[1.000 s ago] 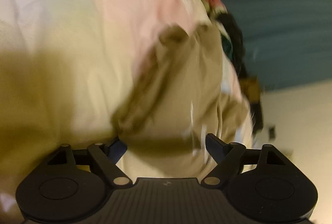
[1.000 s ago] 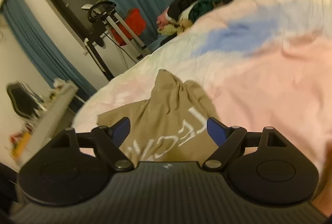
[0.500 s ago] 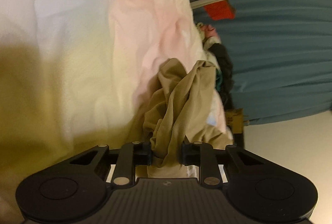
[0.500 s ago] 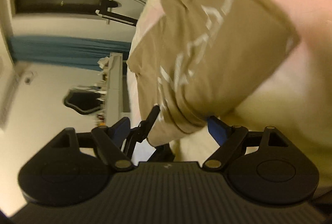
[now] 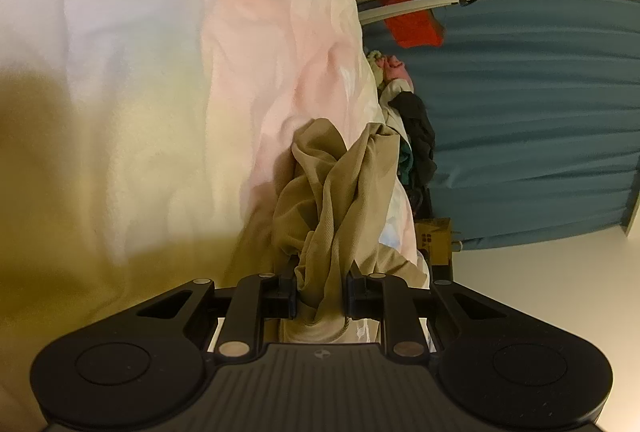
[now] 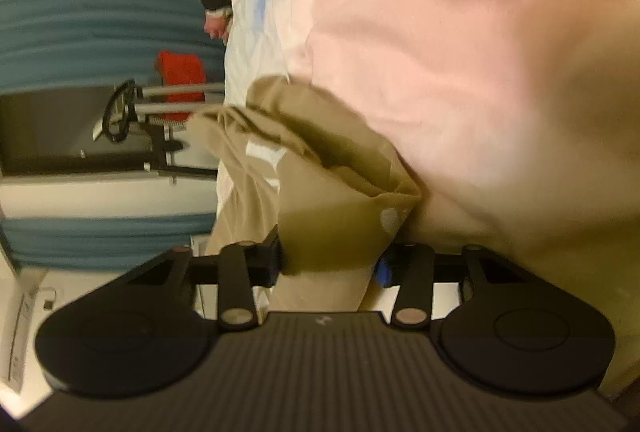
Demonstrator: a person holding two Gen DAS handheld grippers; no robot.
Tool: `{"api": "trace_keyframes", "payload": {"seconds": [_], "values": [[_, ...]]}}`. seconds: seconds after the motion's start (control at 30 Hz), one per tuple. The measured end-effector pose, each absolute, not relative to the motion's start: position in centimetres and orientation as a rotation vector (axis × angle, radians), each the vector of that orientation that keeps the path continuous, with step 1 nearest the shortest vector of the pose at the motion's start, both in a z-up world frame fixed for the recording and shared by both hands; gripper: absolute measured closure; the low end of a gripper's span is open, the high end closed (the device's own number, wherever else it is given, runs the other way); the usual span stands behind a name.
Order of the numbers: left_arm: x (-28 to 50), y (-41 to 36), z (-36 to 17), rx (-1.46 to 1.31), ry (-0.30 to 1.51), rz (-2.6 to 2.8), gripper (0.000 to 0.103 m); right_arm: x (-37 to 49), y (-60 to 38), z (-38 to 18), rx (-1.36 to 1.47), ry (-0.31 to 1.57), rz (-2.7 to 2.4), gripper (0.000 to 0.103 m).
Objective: Fold clothes
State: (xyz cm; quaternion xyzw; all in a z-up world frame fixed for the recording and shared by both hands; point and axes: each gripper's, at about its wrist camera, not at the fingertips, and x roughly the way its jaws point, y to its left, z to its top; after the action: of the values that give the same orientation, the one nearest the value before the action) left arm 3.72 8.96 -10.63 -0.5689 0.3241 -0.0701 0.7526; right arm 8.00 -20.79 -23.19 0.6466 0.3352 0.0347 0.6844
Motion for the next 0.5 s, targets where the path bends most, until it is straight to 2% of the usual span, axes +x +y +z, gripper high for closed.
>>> {"api": "trace_keyframes", "payload": {"seconds": [0.07,0.13,0.33,0.5], "values": [[3.7,8.9,-10.3,-1.239,0.708,-0.160,0.081,8.0,-20.6,-22.6,1.413,0.739,0.069,0.071],[3.6,8.9,-9.6,-1.249,0.716,-0.173,0.081,7.6,-20.5,-21.3,1.357,0.711,0.071,0.074],[3.7,7.5,-5.5,-1.286,0.791,-0.247,0.082,5.5,-22.5,-16.5,1.324,0.616,0.089,0.076],[7.3,3.1,-0.4,-1.212,0.880,-0.313,0.082,4.7,-25.7,-12.2,1.341,0.556,0.083,0.076]]}}
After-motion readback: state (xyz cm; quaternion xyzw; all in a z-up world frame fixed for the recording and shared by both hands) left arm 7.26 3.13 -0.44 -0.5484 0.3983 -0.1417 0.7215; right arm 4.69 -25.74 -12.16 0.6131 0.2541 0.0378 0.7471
